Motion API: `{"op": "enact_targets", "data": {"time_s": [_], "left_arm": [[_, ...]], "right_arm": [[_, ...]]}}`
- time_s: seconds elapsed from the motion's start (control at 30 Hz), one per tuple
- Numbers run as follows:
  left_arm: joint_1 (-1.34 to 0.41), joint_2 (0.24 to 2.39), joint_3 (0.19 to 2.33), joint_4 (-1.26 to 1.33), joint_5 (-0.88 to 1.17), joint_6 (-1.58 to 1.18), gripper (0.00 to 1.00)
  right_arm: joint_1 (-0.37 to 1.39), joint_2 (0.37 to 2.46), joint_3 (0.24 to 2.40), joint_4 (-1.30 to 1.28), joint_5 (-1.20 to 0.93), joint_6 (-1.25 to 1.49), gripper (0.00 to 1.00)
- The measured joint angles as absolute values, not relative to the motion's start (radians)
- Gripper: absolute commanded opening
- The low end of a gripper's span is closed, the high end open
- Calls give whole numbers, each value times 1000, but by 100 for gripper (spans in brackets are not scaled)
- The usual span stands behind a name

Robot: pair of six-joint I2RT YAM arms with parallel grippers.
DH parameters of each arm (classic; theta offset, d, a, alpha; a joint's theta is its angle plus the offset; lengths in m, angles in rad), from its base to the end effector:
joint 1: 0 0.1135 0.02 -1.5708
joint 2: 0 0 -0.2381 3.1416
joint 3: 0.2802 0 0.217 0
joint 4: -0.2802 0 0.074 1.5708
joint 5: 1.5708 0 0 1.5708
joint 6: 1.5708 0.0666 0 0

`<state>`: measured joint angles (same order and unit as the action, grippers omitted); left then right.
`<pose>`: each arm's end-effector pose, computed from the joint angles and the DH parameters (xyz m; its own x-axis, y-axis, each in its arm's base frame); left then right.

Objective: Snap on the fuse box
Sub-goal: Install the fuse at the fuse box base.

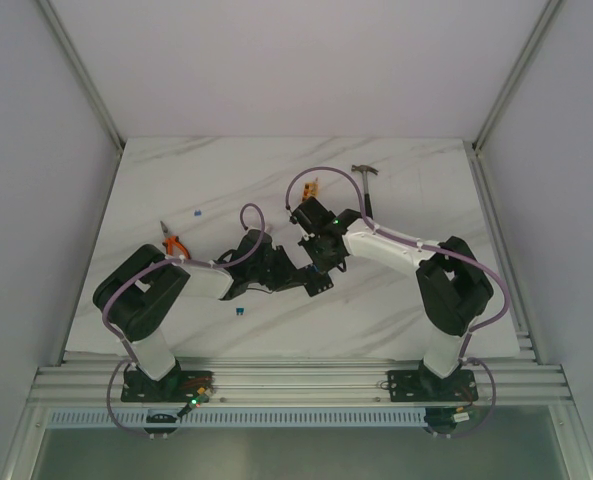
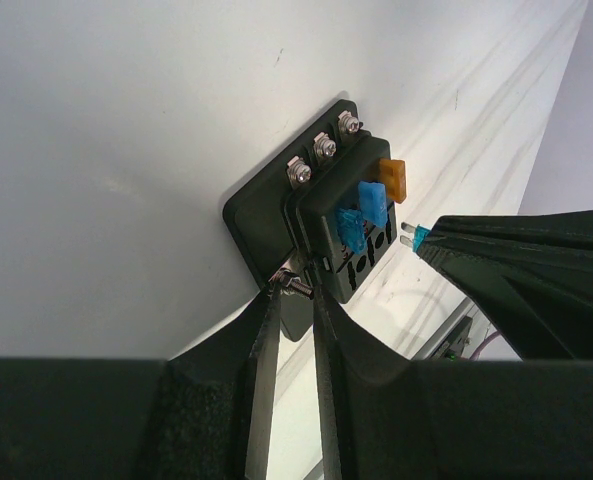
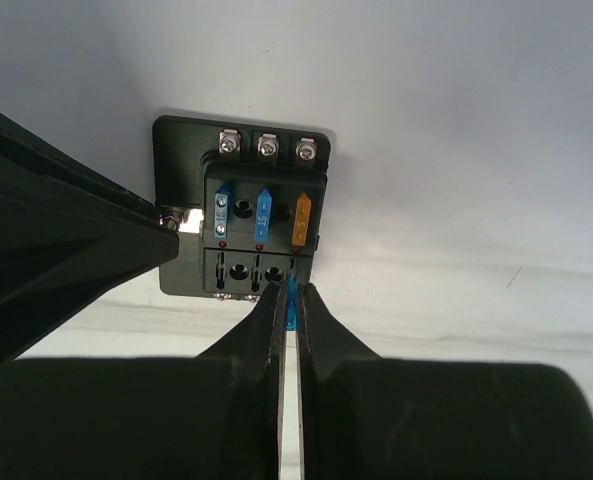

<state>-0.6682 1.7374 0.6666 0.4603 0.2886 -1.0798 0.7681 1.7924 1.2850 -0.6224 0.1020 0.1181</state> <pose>0.2434 -0.2163 0.1150 -0.8974 -0.3687 -0.2424 -0.0305 0.5999 -0.7995 0.2519 0.2339 0.1701 -0.7236 -0.5361 -0.4347 -0.5787 0.8145 -0.0412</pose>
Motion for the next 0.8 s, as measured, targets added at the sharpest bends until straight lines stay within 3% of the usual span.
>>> {"op": "enact_targets", "data": {"time_s": [0.8], "left_arm": [[-668, 1737, 668, 459, 289, -1080, 28]], "right_arm": [[775, 1795, 1282, -610, 122, 110, 0]]}}
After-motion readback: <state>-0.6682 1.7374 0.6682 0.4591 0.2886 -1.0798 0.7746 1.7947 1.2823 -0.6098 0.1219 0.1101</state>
